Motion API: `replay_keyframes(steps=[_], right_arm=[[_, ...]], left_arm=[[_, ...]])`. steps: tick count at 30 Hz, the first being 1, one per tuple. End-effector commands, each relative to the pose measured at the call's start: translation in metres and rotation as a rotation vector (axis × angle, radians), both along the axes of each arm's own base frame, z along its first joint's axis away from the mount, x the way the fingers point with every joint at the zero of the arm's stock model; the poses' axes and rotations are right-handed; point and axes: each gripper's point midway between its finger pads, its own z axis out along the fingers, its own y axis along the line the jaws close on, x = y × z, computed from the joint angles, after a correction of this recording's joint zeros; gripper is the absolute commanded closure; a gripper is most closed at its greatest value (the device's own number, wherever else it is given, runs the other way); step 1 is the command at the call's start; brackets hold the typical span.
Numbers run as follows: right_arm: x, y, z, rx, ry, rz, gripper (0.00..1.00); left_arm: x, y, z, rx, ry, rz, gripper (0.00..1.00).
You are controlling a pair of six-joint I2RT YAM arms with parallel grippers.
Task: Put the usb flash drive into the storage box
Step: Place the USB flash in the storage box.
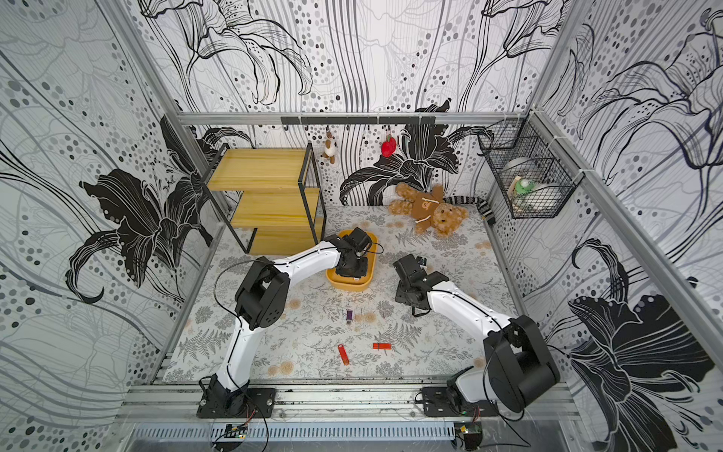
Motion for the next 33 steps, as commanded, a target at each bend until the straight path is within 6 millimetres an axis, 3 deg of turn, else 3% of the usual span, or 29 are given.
replay_keyframes(steps=[1, 19, 25, 28, 33], right_arm=[[-0.004, -0.001, -0.004, -0.002, 0.009, 0.005, 0.47], [-0.019, 0.020, -0.016, -0.028, 0.036, 0.071, 0.47], [-0.023, 0.023, -0.015, -0.032, 0.037, 0.077, 0.47], [-0.029, 0.024, -0.011, -0.038, 0.030, 0.077, 0.47], [-0.054, 0.035, -0.012, -0.018, 0.049, 0.105, 0.50]], left_arm=[[0.002, -0.002, -0.007, 0.005, -0.009, 0.005, 0.98], [0.003, -0.001, -0.004, 0.016, -0.009, -0.002, 0.70], [0.005, -0.001, 0.003, 0.013, -0.023, 0.003, 0.67], [0.009, -0.001, 0.020, 0.002, -0.060, 0.012, 0.65], [0.019, 0.001, 0.082, -0.024, -0.161, 0.025, 0.60]])
